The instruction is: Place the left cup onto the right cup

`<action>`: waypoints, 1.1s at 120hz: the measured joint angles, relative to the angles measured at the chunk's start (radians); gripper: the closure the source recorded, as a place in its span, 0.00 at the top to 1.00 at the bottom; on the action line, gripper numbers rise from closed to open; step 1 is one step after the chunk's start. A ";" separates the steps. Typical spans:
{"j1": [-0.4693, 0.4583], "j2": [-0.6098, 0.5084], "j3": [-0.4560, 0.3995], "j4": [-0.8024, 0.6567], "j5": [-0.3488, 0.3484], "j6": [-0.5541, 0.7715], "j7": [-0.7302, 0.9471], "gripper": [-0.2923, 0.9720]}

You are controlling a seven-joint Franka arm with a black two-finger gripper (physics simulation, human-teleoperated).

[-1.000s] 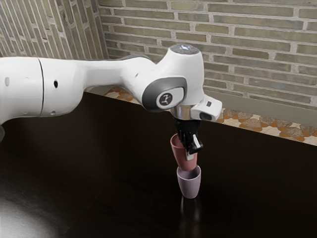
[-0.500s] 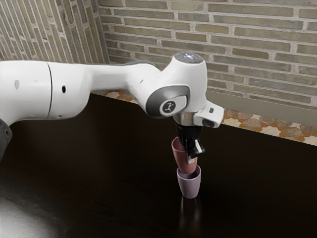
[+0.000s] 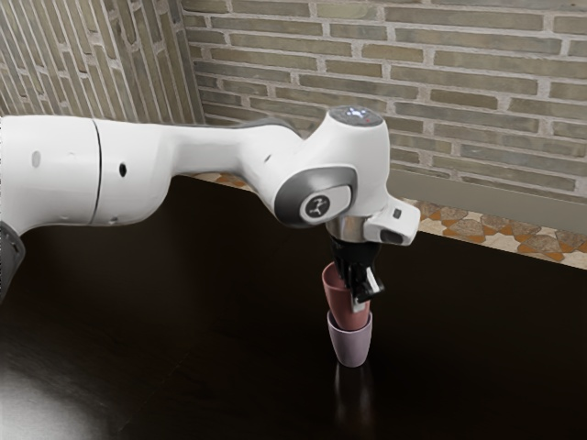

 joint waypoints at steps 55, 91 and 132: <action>0.000 0.013 0.001 -0.005 -0.003 0.012 -0.002 0.46; 0.000 0.009 0.001 -0.005 -0.005 0.013 0.002 0.69; -0.002 -0.066 -0.002 -0.015 -0.010 0.000 0.007 0.75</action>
